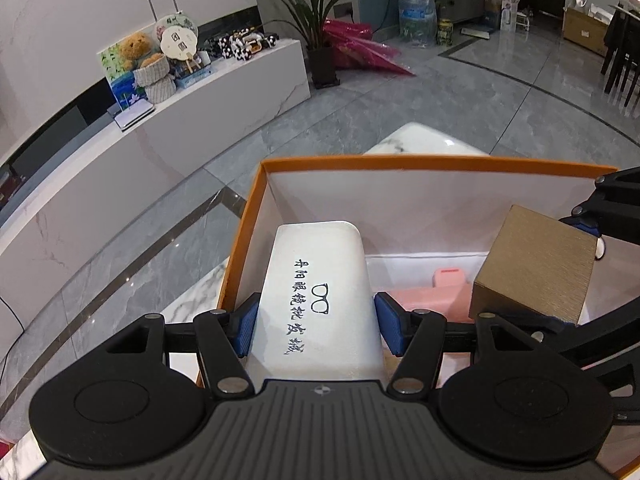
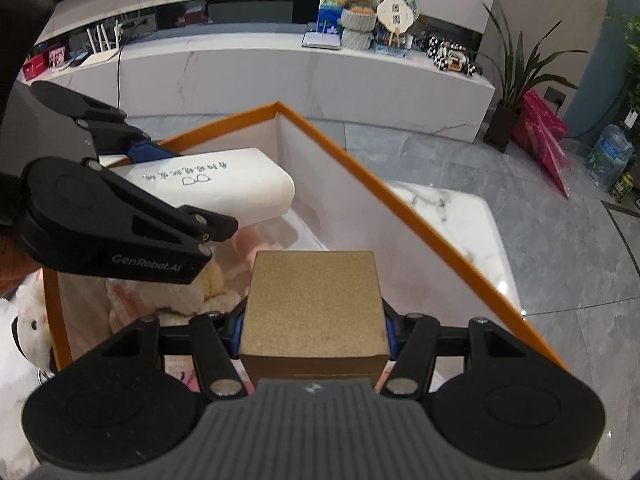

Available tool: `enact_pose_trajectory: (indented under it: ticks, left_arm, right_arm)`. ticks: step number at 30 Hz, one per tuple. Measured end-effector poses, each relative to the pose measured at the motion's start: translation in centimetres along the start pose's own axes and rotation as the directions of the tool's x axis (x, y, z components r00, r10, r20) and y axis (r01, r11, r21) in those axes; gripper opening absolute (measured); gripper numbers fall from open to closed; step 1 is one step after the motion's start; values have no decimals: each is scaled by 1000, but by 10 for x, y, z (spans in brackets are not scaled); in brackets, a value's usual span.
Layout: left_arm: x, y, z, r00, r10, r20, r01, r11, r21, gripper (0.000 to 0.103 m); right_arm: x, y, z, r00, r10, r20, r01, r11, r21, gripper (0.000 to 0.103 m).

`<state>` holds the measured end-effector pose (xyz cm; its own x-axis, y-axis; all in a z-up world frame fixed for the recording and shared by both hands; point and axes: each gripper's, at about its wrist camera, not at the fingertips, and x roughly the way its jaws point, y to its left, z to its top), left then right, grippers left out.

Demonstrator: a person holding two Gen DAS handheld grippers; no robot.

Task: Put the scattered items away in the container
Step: 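Carry the cardboard box and glasses case with both tools over the orange box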

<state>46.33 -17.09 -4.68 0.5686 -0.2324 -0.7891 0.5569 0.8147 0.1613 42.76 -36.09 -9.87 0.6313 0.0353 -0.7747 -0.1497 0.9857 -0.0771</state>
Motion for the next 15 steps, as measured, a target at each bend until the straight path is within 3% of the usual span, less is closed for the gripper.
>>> enact_pose_trajectory:
  ticks: [15]
  left_arm:
    - [9,-8,-2,1000,23,-16,-22,998,58,70]
  right_arm:
    - [15,10,-1,999,2,-49,-3,1000,-21,62]
